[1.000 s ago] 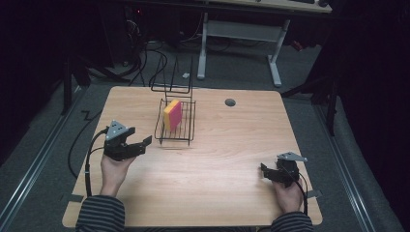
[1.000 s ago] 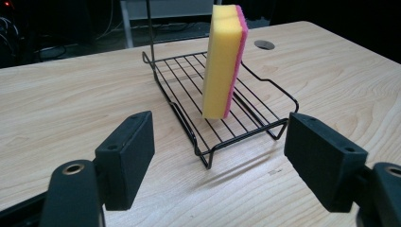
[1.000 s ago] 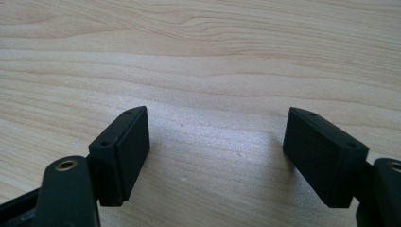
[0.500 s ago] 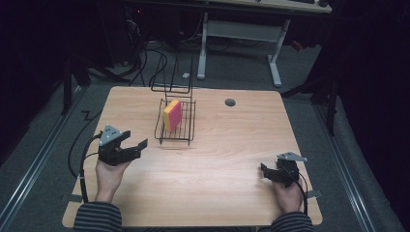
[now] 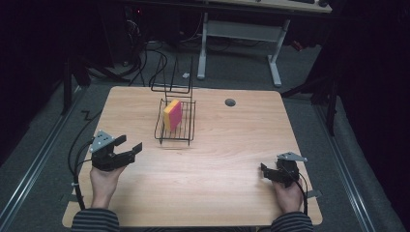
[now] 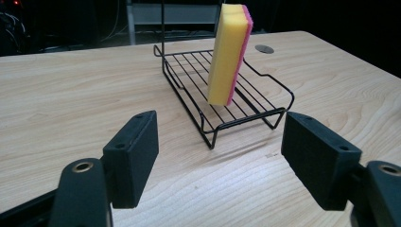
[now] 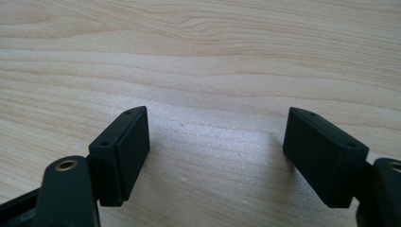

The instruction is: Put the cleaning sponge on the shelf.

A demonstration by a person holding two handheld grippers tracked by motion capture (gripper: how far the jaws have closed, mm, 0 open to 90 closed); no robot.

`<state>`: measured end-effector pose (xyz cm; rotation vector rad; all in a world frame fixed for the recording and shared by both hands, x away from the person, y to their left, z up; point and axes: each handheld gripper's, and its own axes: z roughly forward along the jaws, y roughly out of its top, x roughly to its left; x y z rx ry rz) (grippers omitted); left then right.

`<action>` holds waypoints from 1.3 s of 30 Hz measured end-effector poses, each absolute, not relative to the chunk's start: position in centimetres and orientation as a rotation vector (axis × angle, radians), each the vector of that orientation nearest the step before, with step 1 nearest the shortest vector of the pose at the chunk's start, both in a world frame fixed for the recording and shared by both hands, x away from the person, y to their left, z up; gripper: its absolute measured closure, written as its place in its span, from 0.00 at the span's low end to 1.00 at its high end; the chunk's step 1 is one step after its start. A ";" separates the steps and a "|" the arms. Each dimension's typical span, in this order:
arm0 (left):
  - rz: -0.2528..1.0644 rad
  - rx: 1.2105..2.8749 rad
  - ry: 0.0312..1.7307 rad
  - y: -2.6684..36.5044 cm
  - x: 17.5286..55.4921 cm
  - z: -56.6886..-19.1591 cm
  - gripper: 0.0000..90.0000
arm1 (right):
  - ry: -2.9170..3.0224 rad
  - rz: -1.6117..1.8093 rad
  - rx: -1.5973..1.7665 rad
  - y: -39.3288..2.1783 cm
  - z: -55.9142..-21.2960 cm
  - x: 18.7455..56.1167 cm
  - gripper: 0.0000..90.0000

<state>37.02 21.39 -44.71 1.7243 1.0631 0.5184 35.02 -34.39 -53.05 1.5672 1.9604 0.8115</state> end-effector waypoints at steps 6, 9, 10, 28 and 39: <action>0.509 1.723 1.069 21.6 36.7 -45.1 0.33 | 1.960 0.811 1.568 -34.4 -53.1 35.0 0.26; 0.504 1.729 1.074 21.7 36.6 -45.3 0.33 | 1.960 0.812 1.568 -34.4 -53.1 35.0 0.26; 0.502 1.730 1.076 21.7 36.5 -45.3 0.33 | 1.960 0.812 1.568 -34.4 -53.1 35.0 0.26; 0.470 1.758 1.100 21.9 36.2 -46.8 0.37 | 1.960 0.812 1.568 -34.4 -53.1 35.0 0.26; 0.461 1.768 1.112 21.9 36.3 -47.7 0.38 | 1.961 0.811 1.567 -34.4 -53.1 35.0 0.26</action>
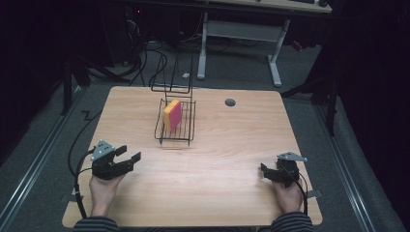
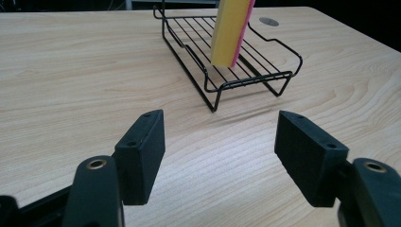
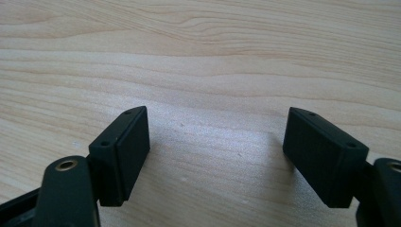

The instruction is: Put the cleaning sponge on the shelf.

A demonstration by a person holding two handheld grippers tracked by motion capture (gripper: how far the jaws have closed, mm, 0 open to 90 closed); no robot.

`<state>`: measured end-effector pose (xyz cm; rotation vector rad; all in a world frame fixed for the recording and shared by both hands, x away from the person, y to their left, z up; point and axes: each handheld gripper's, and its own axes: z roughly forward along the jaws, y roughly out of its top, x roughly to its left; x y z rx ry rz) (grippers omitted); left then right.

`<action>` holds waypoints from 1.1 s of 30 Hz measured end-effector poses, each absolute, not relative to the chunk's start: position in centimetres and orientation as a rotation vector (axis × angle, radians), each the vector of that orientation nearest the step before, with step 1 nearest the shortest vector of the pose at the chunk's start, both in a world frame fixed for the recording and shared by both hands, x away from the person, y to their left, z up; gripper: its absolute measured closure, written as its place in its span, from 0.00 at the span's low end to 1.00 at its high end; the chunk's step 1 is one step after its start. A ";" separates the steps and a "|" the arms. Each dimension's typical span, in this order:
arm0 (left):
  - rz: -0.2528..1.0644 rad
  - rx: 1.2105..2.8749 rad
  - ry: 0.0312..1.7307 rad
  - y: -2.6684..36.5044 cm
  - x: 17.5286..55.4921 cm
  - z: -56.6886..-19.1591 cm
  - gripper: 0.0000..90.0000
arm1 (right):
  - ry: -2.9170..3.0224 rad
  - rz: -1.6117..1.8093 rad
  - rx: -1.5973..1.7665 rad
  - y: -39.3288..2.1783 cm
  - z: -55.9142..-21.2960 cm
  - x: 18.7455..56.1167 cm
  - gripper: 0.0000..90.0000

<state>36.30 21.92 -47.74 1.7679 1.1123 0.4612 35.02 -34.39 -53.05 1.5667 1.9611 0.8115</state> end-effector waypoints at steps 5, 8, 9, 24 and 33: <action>0.454 1.782 1.139 21.9 36.5 -48.1 0.37 | 1.961 0.811 1.567 -34.4 -53.0 35.0 0.26; 0.445 1.789 1.156 21.9 36.7 -48.4 0.35 | 1.961 0.811 1.567 -34.4 -53.1 35.0 0.26; 0.443 1.790 1.159 21.9 36.8 -48.5 0.35 | 1.960 0.812 1.567 -34.4 -53.1 35.0 0.26; 0.435 1.823 1.193 21.6 37.4 -49.9 0.34 | 1.960 0.812 1.568 -34.4 -53.1 35.0 0.26; 0.446 1.831 1.225 21.7 37.7 -50.7 0.34 | 1.960 0.811 1.567 -34.4 -53.1 35.0 0.26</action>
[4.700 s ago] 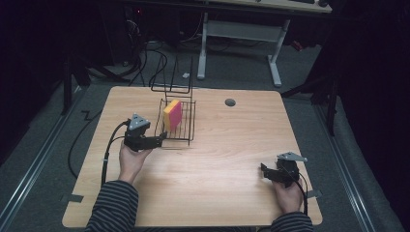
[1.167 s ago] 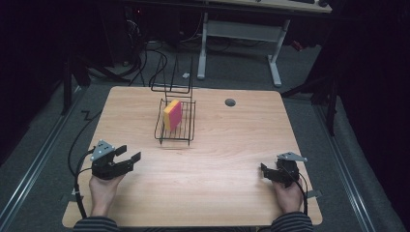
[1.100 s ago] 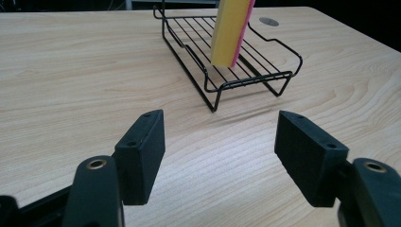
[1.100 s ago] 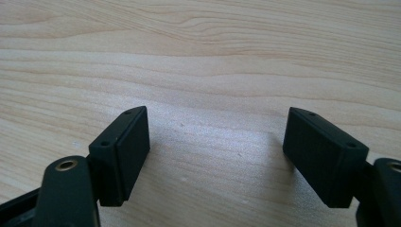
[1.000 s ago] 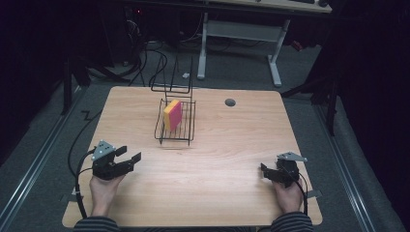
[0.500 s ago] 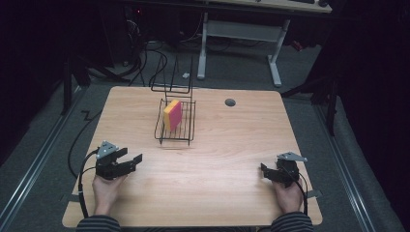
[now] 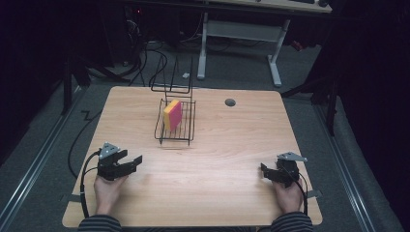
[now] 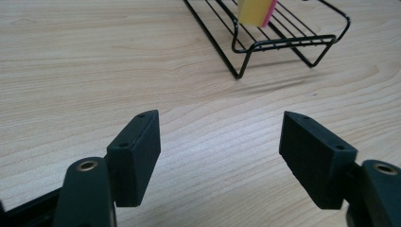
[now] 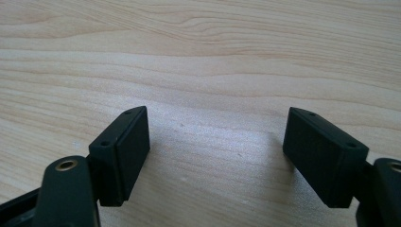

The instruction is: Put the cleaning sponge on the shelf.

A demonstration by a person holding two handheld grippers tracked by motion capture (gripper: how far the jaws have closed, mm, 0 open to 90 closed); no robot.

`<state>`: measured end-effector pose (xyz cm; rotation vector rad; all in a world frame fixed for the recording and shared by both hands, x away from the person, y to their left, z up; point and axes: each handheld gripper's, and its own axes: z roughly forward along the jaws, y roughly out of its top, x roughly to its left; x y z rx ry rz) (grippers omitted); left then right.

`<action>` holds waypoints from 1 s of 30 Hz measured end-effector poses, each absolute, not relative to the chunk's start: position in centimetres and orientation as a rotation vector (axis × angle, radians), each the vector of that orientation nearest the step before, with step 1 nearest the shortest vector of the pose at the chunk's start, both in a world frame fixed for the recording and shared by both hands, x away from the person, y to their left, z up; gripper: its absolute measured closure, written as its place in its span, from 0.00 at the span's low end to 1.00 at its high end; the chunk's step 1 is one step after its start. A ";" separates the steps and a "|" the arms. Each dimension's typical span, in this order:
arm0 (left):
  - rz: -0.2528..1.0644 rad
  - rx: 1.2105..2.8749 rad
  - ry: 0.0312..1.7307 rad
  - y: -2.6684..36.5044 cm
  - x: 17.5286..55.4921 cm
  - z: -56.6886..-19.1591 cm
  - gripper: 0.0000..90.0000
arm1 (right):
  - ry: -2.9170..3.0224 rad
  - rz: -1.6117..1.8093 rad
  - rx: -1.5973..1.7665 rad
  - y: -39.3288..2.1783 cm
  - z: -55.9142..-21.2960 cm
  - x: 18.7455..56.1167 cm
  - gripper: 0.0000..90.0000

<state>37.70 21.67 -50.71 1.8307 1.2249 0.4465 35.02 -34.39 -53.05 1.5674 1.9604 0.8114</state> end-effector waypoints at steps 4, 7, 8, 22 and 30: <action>0.451 1.845 1.230 21.4 38.0 -51.1 0.34 | 1.960 0.811 1.568 -34.4 -53.1 35.0 0.26; 0.466 1.860 1.233 21.2 38.2 -51.4 0.34 | 1.960 0.812 1.568 -34.4 -53.1 35.0 0.26; 0.471 1.862 1.235 21.1 38.2 -51.5 0.34 | 1.960 0.812 1.568 -34.4 -53.1 35.0 0.26; 0.518 1.885 1.250 20.6 38.9 -52.3 0.34 | 1.960 0.812 1.568 -34.4 -53.1 35.0 0.26; 0.581 1.948 1.246 19.8 39.2 -52.7 0.34 | 1.962 0.811 1.567 -34.4 -53.0 35.0 0.26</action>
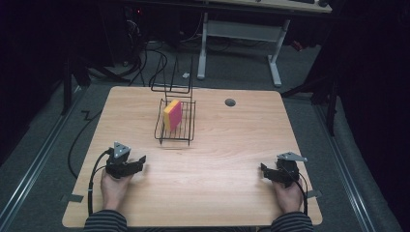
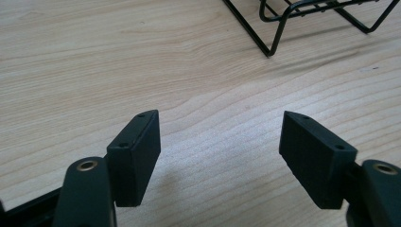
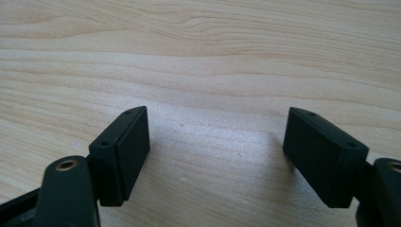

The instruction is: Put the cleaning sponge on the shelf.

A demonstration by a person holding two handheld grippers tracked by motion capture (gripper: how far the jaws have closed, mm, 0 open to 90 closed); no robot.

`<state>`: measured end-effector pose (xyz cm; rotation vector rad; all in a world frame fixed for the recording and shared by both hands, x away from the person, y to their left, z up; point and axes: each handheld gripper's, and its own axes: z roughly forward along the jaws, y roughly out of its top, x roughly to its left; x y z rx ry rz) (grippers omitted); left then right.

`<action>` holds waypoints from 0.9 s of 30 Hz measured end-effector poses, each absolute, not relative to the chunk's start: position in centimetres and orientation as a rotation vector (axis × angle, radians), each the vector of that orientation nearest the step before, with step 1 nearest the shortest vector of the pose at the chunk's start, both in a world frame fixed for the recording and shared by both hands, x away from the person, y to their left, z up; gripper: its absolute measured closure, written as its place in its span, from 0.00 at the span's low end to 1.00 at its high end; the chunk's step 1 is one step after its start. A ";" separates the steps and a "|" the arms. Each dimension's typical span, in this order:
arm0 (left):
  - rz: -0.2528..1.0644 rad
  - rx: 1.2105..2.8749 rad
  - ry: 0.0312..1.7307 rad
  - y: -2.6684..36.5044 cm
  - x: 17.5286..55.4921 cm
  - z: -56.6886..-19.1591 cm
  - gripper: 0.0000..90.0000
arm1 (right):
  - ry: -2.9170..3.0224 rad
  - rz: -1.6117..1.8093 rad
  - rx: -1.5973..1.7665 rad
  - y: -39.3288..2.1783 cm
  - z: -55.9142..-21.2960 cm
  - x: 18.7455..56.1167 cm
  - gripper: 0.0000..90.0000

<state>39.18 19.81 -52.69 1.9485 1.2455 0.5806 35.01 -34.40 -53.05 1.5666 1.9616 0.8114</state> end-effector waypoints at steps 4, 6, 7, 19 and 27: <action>0.582 1.953 1.246 19.6 39.4 -52.9 0.34 | 1.962 0.812 1.566 -34.4 -53.1 35.0 0.26; 0.581 1.958 1.246 19.5 39.4 -52.9 0.34 | 1.961 0.812 1.567 -34.4 -53.1 35.0 0.26; 0.586 1.963 1.247 19.5 39.5 -53.0 0.34 | 1.962 0.811 1.567 -34.4 -53.0 35.0 0.26; 0.582 1.999 1.266 19.2 40.1 -53.6 0.31 | 1.962 0.811 1.567 -34.4 -53.0 35.0 0.26; 0.557 1.999 1.292 19.4 40.4 -53.7 0.26 | 1.961 0.811 1.566 -34.4 -53.1 35.0 0.26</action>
